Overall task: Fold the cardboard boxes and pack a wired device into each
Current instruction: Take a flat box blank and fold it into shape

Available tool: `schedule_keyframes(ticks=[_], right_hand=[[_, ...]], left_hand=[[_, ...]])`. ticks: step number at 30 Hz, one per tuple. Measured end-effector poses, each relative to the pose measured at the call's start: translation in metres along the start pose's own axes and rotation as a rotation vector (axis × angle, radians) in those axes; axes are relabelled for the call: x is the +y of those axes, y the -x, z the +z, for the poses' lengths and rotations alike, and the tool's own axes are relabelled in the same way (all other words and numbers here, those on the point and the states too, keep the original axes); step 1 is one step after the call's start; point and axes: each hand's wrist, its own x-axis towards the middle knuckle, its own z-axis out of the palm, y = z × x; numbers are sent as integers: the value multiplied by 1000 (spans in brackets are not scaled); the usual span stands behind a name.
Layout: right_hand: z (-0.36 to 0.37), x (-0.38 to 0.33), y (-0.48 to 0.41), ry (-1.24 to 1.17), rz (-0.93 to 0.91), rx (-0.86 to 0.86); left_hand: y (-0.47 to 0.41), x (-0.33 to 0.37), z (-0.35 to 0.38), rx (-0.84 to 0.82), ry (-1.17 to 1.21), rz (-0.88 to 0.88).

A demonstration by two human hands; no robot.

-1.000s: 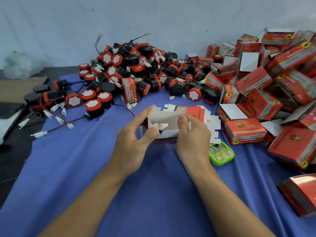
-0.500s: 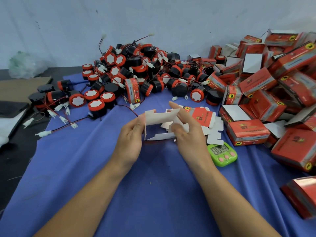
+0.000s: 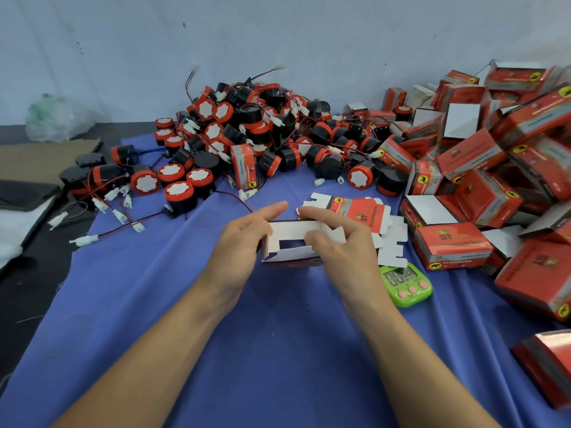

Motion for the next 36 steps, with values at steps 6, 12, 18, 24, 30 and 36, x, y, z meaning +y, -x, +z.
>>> schedule_keyframes(ticks=[6,12,18,24,30,36], right_hand=[[-6,7,-7,11,76,119],[-2,5,-6,29,62,9],[-10,-1,-6,-330,175,-183],[-10,0,-6,-225,166,-209],[-3,4,-7,-76,105,-83],[-3,6,-7,-73,72,-22]], left_hand=[[3,-6,-3,-147,173,-13],[-6,-11,-2,-74,-131,7],[-6,-13,-6,48,-112,-9],[-1,-10,-3,15,-97,17],[2,-10,-4,-58,-107,71],[13,-13,-1,163,-322,313]])
